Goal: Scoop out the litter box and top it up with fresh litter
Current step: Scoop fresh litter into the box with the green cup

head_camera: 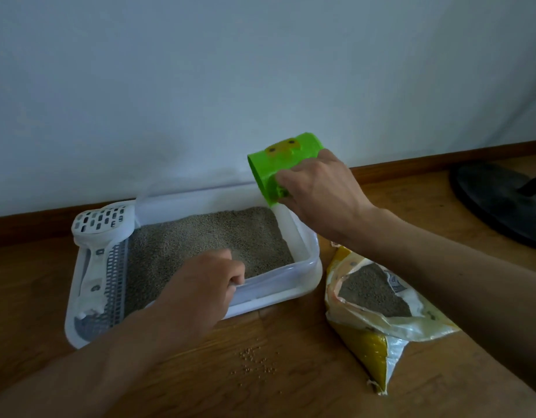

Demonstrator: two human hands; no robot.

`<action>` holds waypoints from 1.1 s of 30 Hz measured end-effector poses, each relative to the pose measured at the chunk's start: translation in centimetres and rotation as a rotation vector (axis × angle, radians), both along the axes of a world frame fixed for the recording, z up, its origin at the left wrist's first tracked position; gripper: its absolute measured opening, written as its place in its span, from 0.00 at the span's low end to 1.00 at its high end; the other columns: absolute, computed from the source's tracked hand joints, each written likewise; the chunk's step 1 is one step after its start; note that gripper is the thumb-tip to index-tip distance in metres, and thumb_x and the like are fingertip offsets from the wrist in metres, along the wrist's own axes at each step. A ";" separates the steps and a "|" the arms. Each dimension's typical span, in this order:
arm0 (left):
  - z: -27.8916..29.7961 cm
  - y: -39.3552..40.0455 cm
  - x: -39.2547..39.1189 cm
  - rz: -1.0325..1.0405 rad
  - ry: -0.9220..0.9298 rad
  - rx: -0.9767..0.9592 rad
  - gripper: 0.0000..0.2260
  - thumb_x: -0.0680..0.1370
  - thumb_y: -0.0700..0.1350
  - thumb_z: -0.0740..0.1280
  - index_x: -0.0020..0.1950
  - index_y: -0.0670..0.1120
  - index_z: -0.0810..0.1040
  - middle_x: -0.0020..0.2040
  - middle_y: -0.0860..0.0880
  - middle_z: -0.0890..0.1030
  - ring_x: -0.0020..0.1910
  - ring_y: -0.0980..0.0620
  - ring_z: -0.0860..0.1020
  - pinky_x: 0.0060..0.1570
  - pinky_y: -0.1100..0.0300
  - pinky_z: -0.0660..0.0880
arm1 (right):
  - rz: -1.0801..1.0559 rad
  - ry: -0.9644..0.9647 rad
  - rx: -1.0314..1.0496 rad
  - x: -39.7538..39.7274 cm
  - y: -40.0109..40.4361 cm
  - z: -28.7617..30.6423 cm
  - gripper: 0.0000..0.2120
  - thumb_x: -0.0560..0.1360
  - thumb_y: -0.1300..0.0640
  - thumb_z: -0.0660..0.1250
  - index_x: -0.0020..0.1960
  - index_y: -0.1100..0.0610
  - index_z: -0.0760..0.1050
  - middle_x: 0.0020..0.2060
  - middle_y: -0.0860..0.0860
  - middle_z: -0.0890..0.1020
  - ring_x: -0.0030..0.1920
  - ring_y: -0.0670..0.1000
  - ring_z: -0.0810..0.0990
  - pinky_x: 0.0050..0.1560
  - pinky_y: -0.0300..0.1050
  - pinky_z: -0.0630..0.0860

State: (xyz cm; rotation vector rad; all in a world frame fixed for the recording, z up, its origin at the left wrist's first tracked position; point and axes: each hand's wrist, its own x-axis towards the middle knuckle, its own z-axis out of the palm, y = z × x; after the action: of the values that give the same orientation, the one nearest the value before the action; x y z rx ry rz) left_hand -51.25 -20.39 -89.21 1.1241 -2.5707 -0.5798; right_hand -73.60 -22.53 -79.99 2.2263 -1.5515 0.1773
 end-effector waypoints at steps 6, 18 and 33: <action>0.1 0.2 0.1 0.003 -0.009 -0.005 0.07 0.74 0.40 0.71 0.40 0.51 0.77 0.38 0.57 0.72 0.36 0.58 0.72 0.35 0.62 0.70 | 0.018 0.016 0.091 0.2 0.8 0.5 0.02 0.76 0.56 0.68 0.45 0.52 0.75 0.34 0.49 0.79 0.34 0.54 0.75 0.49 0.48 0.68; 1.3 0.7 -0.1 -0.024 -0.161 -0.010 0.07 0.75 0.50 0.71 0.50 0.55 0.76 0.45 0.58 0.71 0.43 0.59 0.72 0.46 0.60 0.74 | -0.094 -0.261 0.189 -2.4 5.4 2.3 0.14 0.76 0.47 0.69 0.42 0.50 0.64 0.36 0.45 0.72 0.34 0.49 0.73 0.34 0.41 0.62; 3.0 1.1 -1.8 -0.057 -0.280 -0.028 0.07 0.77 0.57 0.68 0.52 0.58 0.76 0.46 0.59 0.73 0.43 0.60 0.73 0.44 0.63 0.75 | -0.429 -1.124 0.194 -14.7 16.5 0.0 0.15 0.81 0.54 0.59 0.40 0.59 0.76 0.35 0.54 0.81 0.38 0.55 0.81 0.46 0.64 0.79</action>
State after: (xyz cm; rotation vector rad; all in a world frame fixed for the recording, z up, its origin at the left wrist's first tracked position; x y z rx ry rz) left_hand -53.07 -19.27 -86.22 1.2006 -2.8450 -0.4228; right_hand -88.28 -6.00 -80.01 1.8901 -2.6236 1.3624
